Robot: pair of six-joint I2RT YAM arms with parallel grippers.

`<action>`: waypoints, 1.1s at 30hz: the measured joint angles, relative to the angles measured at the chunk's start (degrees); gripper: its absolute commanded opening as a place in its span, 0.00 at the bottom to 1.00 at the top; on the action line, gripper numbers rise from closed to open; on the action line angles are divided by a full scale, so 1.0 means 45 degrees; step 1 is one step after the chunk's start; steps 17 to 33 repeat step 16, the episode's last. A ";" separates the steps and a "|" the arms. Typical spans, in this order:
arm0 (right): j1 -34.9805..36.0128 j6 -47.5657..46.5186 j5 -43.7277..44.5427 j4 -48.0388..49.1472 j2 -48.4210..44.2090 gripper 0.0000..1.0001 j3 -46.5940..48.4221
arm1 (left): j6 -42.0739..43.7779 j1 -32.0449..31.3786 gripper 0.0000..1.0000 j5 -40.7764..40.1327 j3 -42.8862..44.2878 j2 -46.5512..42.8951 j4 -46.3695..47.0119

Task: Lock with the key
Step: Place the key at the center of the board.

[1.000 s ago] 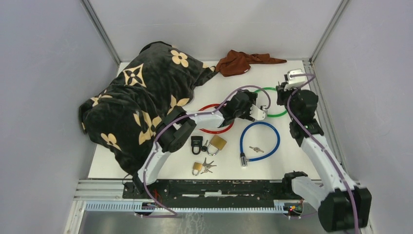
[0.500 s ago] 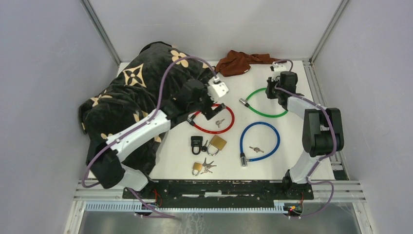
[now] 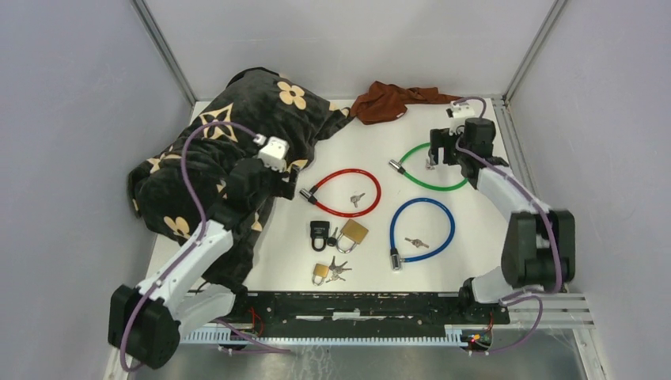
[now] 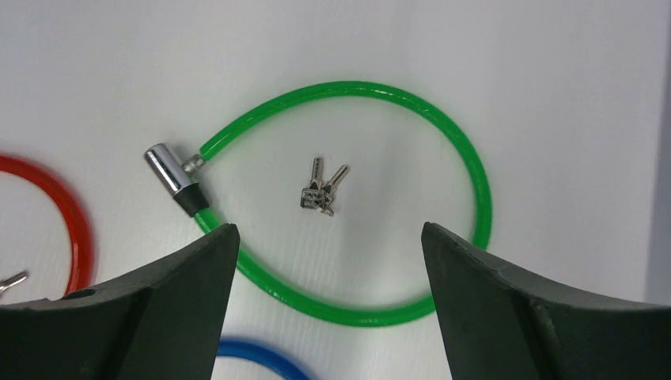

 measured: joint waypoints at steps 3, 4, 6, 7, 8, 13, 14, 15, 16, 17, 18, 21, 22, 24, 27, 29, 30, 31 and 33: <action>-0.0005 0.0136 0.0223 0.0607 -0.2584 0.93 -0.1418 | -0.0680 0.0884 1.00 -0.0656 -0.1695 -0.1549 0.1394; 0.0000 0.0291 0.0418 0.1025 -0.3711 0.93 -0.2215 | -0.0913 0.1151 1.00 -0.0933 -0.2336 -0.2050 0.1744; 0.0000 0.0617 0.0850 0.1617 -0.5693 0.94 -0.3691 | -0.1399 0.1632 1.00 -0.1525 -0.3517 -0.2880 0.2210; 0.0000 0.0801 0.1020 0.1860 -0.6441 0.94 -0.4313 | -0.1622 0.1846 1.00 -0.1749 -0.4090 -0.3264 0.2429; 0.0000 0.1093 0.1268 0.2142 -0.7232 0.94 -0.5081 | -0.1821 0.2025 1.00 -0.1904 -0.4590 -0.3643 0.2613; 0.0000 0.2375 0.1967 0.2215 -0.9437 0.94 -0.7621 | -0.2798 0.2550 1.00 -0.2079 -0.6105 -0.5518 0.3483; 0.0000 0.2579 0.2035 0.2171 -0.9772 0.93 -0.7985 | -0.2880 0.2628 1.00 -0.2108 -0.6305 -0.5887 0.3628; 0.0000 0.2793 0.2098 0.2098 -1.0190 0.93 -0.8383 | -0.2958 0.2681 1.00 -0.2142 -0.6494 -0.6169 0.3725; 0.0000 0.3002 0.2166 0.2069 -1.0632 0.92 -0.8782 | -0.3041 0.2710 1.00 -0.2161 -0.6625 -0.6358 0.3759; 0.0000 0.3002 0.2166 0.2069 -1.0632 0.92 -0.8782 | -0.3041 0.2710 1.00 -0.2161 -0.6625 -0.6358 0.3759; 0.0000 0.3002 0.2166 0.2069 -1.0632 0.92 -0.8782 | -0.3041 0.2710 1.00 -0.2161 -0.6625 -0.6358 0.3759; 0.0000 0.3002 0.2166 0.2069 -1.0632 0.92 -0.8782 | -0.3041 0.2710 1.00 -0.2161 -0.6625 -0.6358 0.3759; 0.0000 0.3002 0.2166 0.2069 -1.0632 0.92 -0.8782 | -0.3041 0.2710 1.00 -0.2161 -0.6625 -0.6358 0.3759; 0.0000 0.3002 0.2166 0.2069 -1.0632 0.92 -0.8782 | -0.3041 0.2710 1.00 -0.2161 -0.6625 -0.6358 0.3759; 0.0000 0.3002 0.2166 0.2069 -1.0632 0.92 -0.8782 | -0.3041 0.2710 1.00 -0.2161 -0.6625 -0.6358 0.3759; 0.0000 0.3002 0.2166 0.2069 -1.0632 0.92 -0.8782 | -0.3041 0.2710 1.00 -0.2161 -0.6625 -0.6358 0.3759; 0.0000 0.3002 0.2166 0.2069 -1.0632 0.92 -0.8782 | -0.3041 0.2710 1.00 -0.2161 -0.6625 -0.6358 0.3759; 0.0000 0.3002 0.2166 0.2069 -1.0632 0.92 -0.8782 | -0.3041 0.2710 1.00 -0.2161 -0.6625 -0.6358 0.3759; 0.0000 0.3002 0.2166 0.2069 -1.0632 0.92 -0.8782 | -0.3041 0.2710 1.00 -0.2161 -0.6625 -0.6358 0.3759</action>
